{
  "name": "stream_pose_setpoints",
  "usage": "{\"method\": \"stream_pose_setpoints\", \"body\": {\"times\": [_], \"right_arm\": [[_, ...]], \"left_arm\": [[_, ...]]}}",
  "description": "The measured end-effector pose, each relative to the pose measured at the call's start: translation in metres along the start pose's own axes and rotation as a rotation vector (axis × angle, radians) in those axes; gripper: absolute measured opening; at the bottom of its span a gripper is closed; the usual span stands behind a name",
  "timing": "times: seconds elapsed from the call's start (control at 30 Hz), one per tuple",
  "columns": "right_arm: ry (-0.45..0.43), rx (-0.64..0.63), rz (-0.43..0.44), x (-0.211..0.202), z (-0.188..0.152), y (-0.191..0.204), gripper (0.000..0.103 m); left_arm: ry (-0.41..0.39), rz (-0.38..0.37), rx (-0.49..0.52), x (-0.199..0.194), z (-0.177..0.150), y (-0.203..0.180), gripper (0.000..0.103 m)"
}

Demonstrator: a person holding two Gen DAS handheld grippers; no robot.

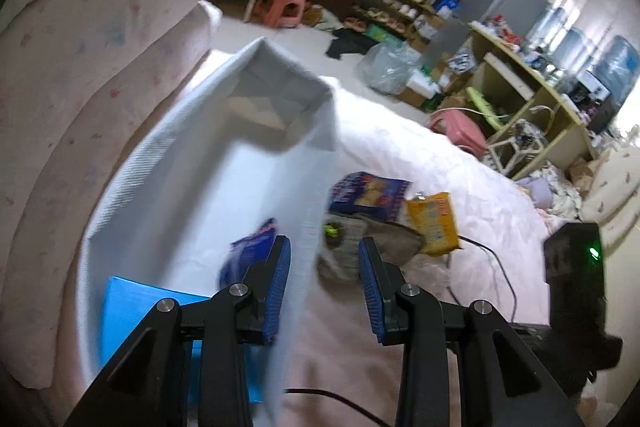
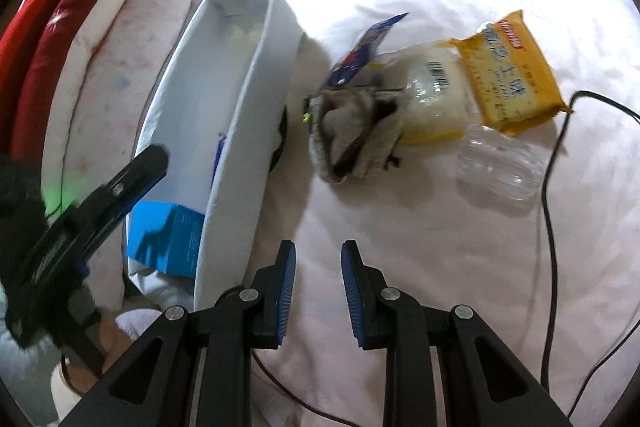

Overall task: Organize objects
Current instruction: 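Lower the biscuit packet into the white tray and open the left gripper, then lower the right gripper onto the grey plaid cloth and close it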

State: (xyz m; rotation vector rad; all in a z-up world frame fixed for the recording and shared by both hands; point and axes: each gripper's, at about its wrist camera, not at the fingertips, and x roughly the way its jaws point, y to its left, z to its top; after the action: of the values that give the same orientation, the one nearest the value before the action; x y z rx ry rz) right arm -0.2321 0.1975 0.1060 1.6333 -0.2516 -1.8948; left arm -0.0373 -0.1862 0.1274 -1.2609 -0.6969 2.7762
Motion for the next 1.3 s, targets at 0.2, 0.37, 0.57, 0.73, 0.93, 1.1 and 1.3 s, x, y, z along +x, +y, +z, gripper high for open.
{"method": "stream_pose_setpoints", "body": {"times": [0.2, 0.37, 0.57, 0.73, 0.93, 1.1, 1.3], "right_arm": [[-0.014, 0.033, -0.009, -0.001, 0.004, -0.009, 0.025], [-0.041, 0.086, -0.002, -0.007, 0.008, -0.022, 0.025], [-0.103, 0.193, 0.078, -0.017, 0.024, -0.041, 0.025], [-0.153, 0.220, 0.068, -0.010, 0.042, -0.050, 0.025], [-0.180, 0.194, 0.066, -0.005, 0.049, -0.058, 0.039], [-0.186, 0.183, 0.132, -0.008, 0.052, -0.059, 0.045], [-0.160, 0.191, 0.149, 0.003, 0.059, -0.062, 0.047]], "left_arm": [[0.045, -0.018, 0.070, 0.014, -0.010, -0.027, 0.034], [0.075, -0.018, 0.121, 0.022, -0.018, -0.043, 0.034], [0.099, -0.010, 0.169, 0.027, -0.026, -0.054, 0.034], [0.096, -0.019, 0.167, 0.026, -0.028, -0.057, 0.034], [0.121, -0.015, 0.155, 0.034, -0.028, -0.055, 0.034], [0.129, -0.016, 0.140, 0.037, -0.027, -0.053, 0.034], [0.130, -0.009, 0.145, 0.040, -0.028, -0.053, 0.034]]}}
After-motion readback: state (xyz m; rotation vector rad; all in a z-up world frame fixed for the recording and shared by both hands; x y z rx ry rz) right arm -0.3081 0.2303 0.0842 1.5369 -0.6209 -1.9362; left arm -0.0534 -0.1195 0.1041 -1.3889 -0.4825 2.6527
